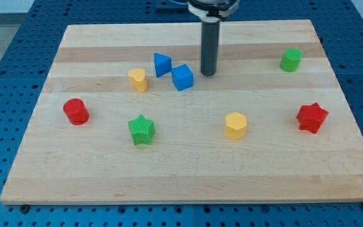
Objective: Push the blue cube to the right of the yellow heart
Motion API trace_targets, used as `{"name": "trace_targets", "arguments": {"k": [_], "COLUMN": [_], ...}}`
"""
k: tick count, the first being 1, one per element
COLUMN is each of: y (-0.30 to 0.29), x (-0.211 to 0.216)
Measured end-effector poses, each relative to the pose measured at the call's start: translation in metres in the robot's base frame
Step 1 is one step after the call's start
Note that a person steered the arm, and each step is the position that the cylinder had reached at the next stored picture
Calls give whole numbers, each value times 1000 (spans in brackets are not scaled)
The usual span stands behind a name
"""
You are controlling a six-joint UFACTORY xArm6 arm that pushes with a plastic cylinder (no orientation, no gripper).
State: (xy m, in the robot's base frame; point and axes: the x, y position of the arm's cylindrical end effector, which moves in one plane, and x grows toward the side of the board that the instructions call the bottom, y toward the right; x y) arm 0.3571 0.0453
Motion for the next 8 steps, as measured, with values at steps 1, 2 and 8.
{"name": "trace_targets", "arguments": {"k": [1, 2, 8], "y": [-15, -21, -49], "x": [5, 30, -6]}}
